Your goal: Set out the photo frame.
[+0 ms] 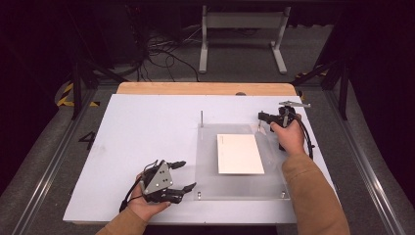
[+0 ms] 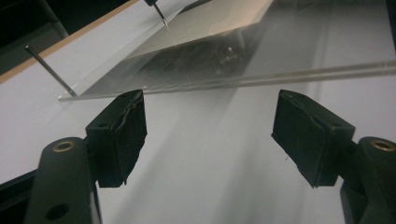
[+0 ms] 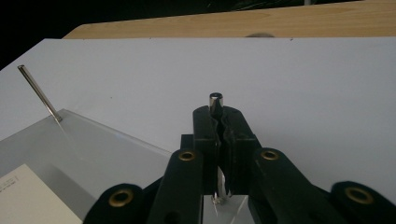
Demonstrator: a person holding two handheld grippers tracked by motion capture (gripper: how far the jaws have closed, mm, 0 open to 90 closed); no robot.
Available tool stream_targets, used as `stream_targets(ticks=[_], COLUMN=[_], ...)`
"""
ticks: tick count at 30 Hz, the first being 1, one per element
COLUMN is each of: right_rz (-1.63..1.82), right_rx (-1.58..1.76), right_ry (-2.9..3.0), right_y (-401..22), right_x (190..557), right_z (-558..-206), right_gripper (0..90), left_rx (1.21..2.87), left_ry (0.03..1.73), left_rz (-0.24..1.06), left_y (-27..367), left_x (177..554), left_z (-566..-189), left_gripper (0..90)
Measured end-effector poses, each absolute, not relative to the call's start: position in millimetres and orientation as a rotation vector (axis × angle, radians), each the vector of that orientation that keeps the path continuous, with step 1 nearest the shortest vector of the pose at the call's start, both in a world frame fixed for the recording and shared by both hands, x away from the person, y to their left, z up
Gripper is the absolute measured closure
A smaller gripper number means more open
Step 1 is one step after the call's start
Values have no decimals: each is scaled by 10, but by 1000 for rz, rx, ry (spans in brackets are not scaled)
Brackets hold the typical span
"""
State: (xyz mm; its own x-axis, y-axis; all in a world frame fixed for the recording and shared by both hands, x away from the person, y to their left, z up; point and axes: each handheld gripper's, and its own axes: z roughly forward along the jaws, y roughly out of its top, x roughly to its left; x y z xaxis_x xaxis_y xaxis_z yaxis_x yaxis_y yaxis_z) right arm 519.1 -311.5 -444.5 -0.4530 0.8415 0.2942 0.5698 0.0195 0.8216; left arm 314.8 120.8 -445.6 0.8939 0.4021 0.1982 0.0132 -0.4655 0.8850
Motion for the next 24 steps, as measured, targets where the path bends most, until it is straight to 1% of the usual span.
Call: stream_targets(ticks=[3,7,14,18,21,23,24], right_rz=[1397,1407,1413,1417,1419,1426,1432], right_rx=[1472,1477,1480,1482,1484,1486,1491], right_ry=[2021,2016,2014,2013,2013,2011,2009], right_y=[-3106,-3109,-3110,-3111,-3109,-3114,-3118], right_x=[5201,5204,5204,5200,5201,5199,5198], right_z=[-4441,-4451,-4460,-4466,-4469,-4478,-4484], right_gripper=[851,850,847,846,844,842,841], left_rx=[2023,1976,1908,1901,1898,1893,1892], left_ry=[263,216,182,163,151,130,122], left_rz=[512,535,544,535,505,461,467], left_y=[1148,1077,1000,933,914,915,913], left_x=[3150,3161,3189,3216,3229,3232,3228], left_z=[-4482,-4468,-4455,-4466,-4471,-4470,-4467], left_gripper=[232,226,226,240,302,406,425])
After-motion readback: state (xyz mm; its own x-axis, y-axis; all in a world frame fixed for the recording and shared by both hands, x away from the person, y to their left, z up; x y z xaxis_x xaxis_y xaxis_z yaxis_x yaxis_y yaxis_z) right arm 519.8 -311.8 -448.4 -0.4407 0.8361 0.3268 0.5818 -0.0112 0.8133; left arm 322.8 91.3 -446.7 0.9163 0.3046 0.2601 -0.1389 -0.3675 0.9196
